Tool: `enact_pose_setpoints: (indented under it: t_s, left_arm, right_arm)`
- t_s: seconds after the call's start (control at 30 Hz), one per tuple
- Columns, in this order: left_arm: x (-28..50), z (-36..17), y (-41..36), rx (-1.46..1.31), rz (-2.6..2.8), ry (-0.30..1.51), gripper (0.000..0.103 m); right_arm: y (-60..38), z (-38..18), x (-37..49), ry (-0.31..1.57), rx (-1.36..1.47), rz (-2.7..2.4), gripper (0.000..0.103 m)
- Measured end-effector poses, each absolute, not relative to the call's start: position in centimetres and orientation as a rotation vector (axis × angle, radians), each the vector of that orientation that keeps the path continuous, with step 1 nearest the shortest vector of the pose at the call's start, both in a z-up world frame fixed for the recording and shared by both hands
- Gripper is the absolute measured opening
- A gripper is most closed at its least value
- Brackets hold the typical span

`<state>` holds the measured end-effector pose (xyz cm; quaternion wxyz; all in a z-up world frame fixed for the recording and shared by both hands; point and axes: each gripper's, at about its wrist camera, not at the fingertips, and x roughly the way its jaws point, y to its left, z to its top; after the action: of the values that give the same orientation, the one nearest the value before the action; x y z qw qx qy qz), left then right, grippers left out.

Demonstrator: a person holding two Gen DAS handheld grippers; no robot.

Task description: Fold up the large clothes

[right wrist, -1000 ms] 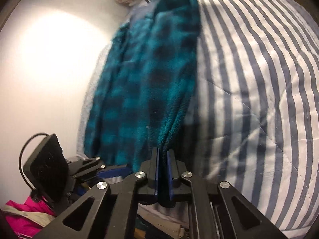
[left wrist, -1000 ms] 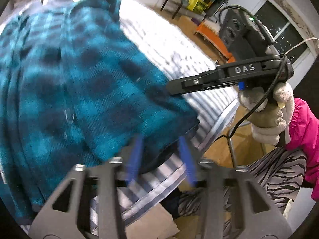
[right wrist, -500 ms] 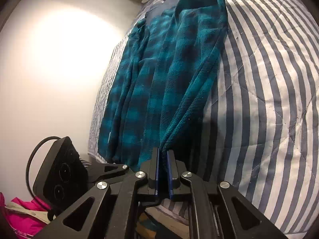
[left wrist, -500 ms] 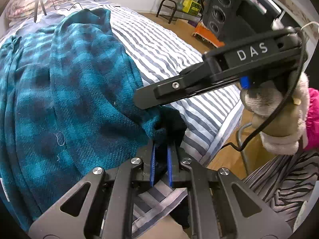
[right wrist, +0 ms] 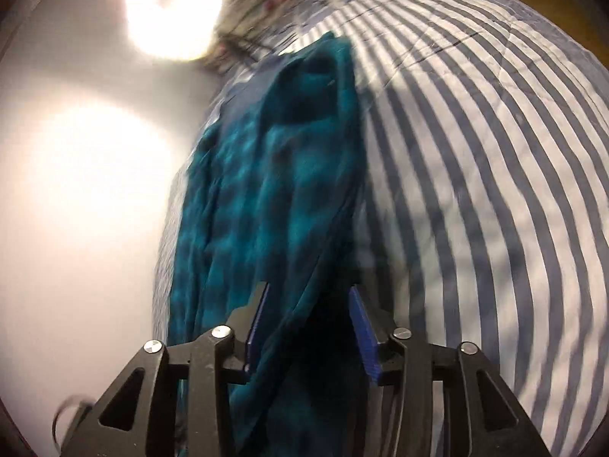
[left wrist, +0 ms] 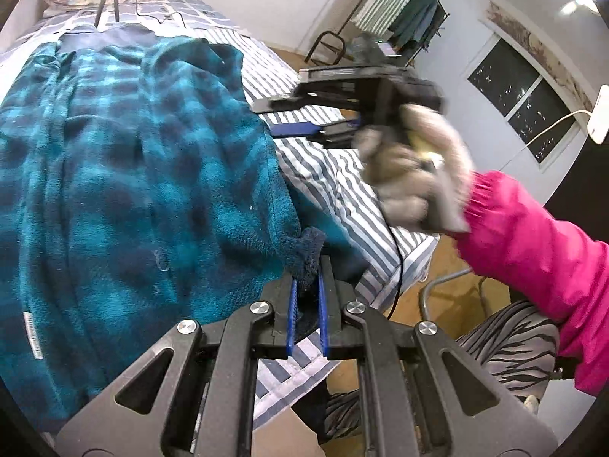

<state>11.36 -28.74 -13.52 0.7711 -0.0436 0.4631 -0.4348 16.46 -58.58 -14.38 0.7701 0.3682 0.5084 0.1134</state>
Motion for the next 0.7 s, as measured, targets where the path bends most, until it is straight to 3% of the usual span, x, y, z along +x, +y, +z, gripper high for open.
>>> enact_pose_setpoints:
  t_s: [0.13, 0.4, 0.47, 0.53, 0.7]
  left_arm:
    - [11.6, -13.6, -28.3, -0.087, -0.918, 1.003, 0.007]
    - [9.9, -15.2, -33.4, 0.028, -0.999, 1.057, 0.010]
    - [9.4, -15.8, -34.7, 0.061, -1.012, 1.086, 0.022]
    - [9.1, -16.3, -35.6, 0.062, -1.005, 1.105, 0.041]
    - [8.4, -17.3, -38.1, 0.143, -0.987, 1.116, 0.057]
  right_arm:
    - [-58.6, -16.1, 19.9, 1.152, 0.732, 0.135, 0.046]
    - [-61.5, -15.4, 18.7, 1.131, 0.779, 0.164, 0.046]
    - [-62.9, -14.7, 17.6, 1.110, 0.794, 0.163, 0.046]
    - [-64.1, -14.1, 16.7, 1.094, 0.802, 0.163, 0.046]
    - [-66.1, -13.4, 14.8, 1.062, 0.833, 0.164, 0.046]
